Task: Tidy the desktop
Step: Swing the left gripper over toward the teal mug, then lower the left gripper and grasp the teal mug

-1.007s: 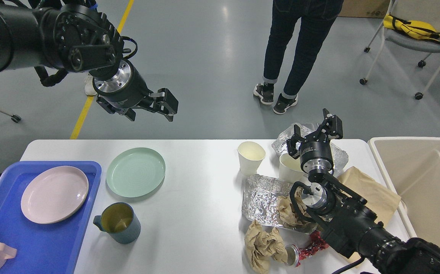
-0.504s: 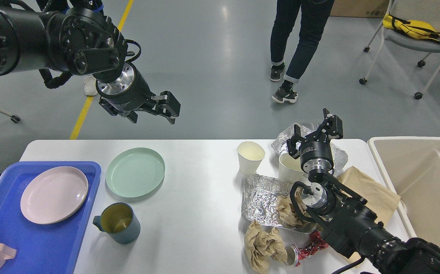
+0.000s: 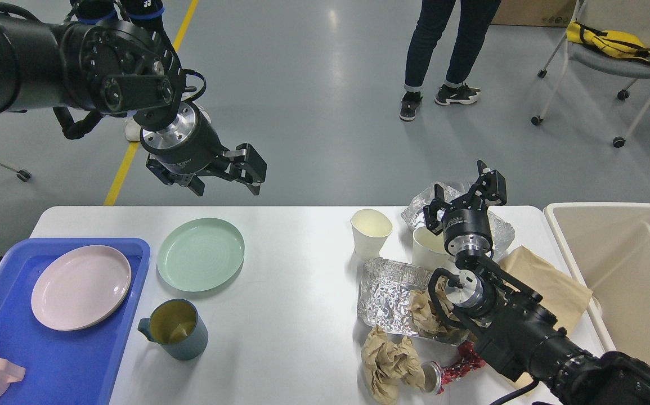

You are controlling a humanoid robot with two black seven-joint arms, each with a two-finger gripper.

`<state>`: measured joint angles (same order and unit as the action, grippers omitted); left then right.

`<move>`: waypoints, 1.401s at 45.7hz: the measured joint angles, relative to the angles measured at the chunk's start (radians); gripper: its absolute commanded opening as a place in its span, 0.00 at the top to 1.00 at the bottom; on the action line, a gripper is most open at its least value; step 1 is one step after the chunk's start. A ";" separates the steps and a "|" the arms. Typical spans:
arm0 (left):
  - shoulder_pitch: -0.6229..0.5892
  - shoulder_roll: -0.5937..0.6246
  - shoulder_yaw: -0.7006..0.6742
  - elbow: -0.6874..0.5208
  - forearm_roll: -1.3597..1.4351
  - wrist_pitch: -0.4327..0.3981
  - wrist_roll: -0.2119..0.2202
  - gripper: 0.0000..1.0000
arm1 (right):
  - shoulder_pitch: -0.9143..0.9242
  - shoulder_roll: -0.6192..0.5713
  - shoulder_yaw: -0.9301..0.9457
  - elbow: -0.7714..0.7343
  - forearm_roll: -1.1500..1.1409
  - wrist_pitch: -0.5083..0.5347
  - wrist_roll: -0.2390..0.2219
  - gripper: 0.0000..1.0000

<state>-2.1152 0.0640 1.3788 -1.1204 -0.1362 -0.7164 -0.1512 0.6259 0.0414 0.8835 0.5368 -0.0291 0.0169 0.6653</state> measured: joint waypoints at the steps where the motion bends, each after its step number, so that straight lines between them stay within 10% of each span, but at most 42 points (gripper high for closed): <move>1: -0.001 0.000 -0.001 -0.002 0.000 -0.002 0.001 0.04 | 0.000 0.000 0.000 0.000 0.000 0.000 0.000 0.00; 38: 0.018 -0.005 -0.030 -0.062 0.004 -0.037 0.022 0.04 | -0.001 0.000 0.000 0.000 0.000 0.000 0.000 0.00; 64: 0.176 -0.022 -0.006 -0.300 0.103 0.224 0.043 0.06 | 0.000 0.000 0.000 0.000 0.000 0.000 0.000 0.00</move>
<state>-1.9390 0.0416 1.3727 -1.4205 -0.0333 -0.4922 -0.1081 0.6259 0.0414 0.8836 0.5369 -0.0291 0.0169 0.6654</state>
